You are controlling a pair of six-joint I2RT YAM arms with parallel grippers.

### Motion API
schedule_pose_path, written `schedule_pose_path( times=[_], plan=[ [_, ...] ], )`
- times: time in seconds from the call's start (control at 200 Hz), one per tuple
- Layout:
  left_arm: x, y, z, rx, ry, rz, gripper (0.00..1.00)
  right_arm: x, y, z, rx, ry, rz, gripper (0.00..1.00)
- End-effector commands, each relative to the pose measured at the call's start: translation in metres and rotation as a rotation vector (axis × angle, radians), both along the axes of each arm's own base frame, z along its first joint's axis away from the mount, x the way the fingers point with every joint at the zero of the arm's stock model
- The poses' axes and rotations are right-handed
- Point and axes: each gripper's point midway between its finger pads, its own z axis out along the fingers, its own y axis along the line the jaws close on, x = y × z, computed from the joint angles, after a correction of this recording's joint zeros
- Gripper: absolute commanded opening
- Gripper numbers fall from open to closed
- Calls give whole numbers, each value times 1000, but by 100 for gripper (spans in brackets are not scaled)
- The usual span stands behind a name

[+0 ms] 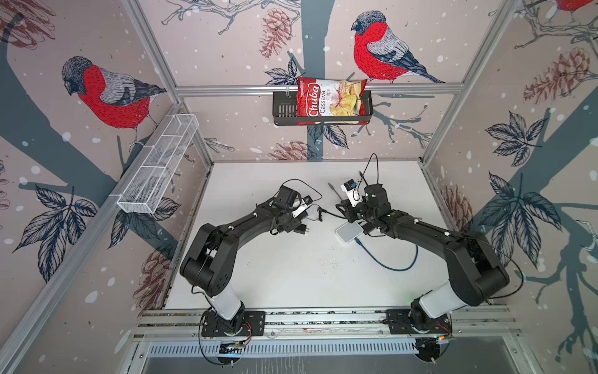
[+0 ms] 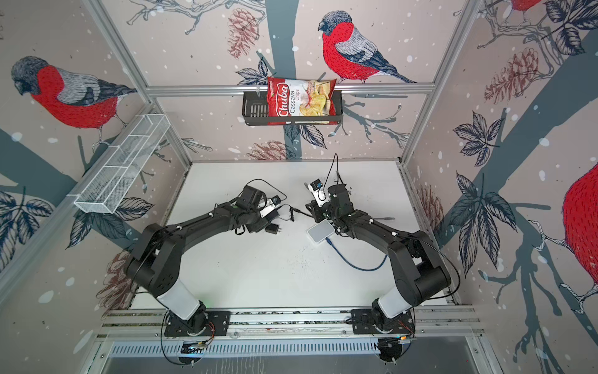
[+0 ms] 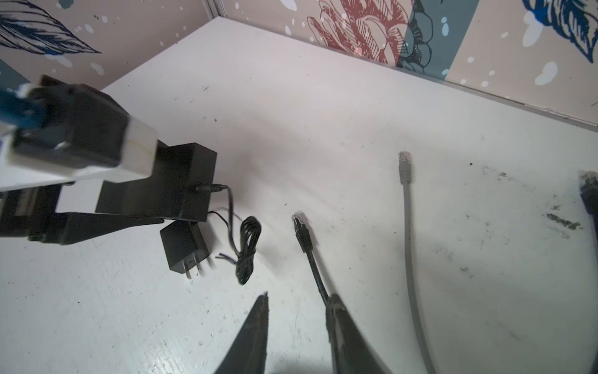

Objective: Insert the plug into the switch port

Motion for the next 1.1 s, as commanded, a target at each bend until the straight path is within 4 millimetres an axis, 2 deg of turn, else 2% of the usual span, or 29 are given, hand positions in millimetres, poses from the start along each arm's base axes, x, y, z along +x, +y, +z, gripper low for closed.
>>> schedule_pose_path(
  times=[0.0, 0.095, 0.32, 0.53, 0.72, 0.89, 1.091],
  plan=[
    [11, 16, -11, -10, 101, 215, 46, 2, 5, 13, 57, -44, 2, 32],
    [16, 21, -24, 32, 156, 274, 46, -8, 13, 8, 72, -32, 34, 32],
    [29, 17, -20, -2, 166, 346, 46, -22, 25, -4, 98, 2, 71, 32],
    [26, 21, -30, 9, 215, 394, 45, -37, 43, -13, 101, 28, 143, 32],
    [20, 10, -21, -72, 231, 373, 43, -66, 81, -25, 175, 122, 264, 32],
    [18, 14, -9, -101, 223, 392, 43, -87, 114, -40, 252, 209, 360, 31],
    [12, 24, -10, -104, 238, 419, 43, -93, 146, -64, 250, 284, 420, 31]
  ],
)
